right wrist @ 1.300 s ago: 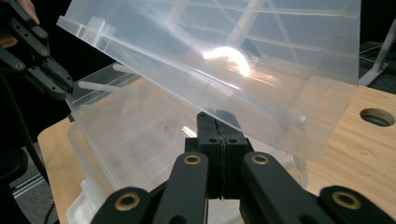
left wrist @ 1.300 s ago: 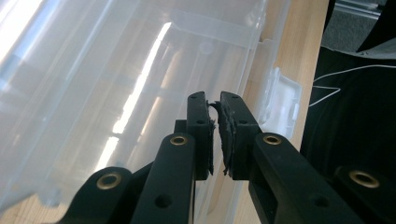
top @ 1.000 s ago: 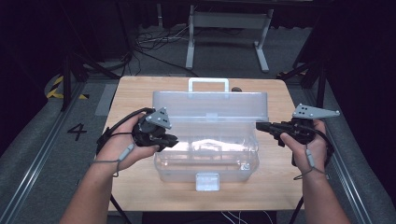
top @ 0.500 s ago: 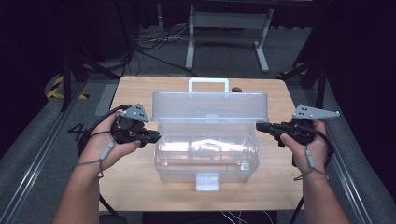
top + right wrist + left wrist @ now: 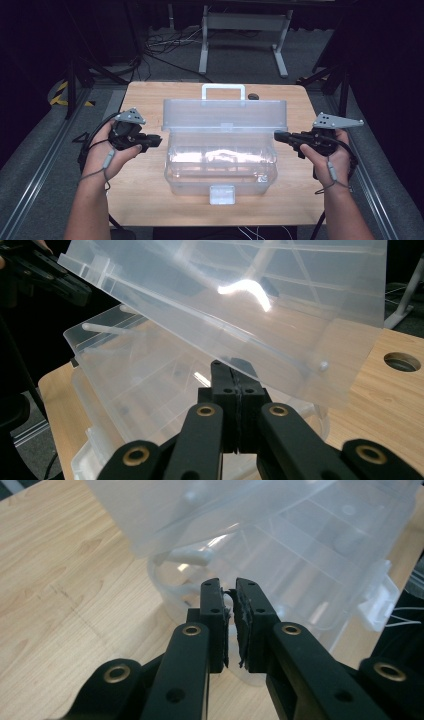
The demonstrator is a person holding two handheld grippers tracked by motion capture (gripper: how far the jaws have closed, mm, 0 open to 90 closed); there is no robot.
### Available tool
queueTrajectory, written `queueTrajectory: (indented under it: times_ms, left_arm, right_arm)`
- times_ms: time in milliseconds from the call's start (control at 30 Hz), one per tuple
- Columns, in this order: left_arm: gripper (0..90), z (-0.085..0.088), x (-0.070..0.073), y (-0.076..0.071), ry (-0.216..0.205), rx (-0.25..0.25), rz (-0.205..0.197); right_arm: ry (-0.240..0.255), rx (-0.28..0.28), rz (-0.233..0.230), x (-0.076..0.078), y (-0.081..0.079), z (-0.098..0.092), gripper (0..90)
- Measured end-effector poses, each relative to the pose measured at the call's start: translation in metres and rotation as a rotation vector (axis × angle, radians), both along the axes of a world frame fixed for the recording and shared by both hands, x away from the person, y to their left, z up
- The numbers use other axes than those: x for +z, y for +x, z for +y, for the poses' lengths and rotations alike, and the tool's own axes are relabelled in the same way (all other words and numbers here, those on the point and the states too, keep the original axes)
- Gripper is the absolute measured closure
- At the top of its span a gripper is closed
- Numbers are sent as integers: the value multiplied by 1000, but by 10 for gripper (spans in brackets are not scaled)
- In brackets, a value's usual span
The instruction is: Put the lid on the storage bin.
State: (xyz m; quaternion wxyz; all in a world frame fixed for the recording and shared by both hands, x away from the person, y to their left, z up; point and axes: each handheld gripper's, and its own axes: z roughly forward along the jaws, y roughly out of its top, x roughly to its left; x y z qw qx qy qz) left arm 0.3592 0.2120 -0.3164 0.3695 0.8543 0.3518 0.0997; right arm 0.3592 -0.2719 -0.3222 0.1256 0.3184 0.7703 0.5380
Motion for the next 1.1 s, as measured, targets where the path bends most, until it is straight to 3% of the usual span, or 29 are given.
queueTrajectory:
  times_ms: [167,400,700,1100]
  left_arm:
    - [826,6,-14,4,-25,61,-18]
    - [813,13,-22,10,-45,133,-19]
    - [743,22,-42,21,-84,164,-28]
    - [657,28,-56,33,-88,171,-60]
  right_arm:
    - [-2,1,0,0,0,0,900]
    - [-5,1,-2,0,0,1,900]
    - [-22,7,6,-1,-2,1,900]
    - [-63,22,23,-3,-7,1,900]
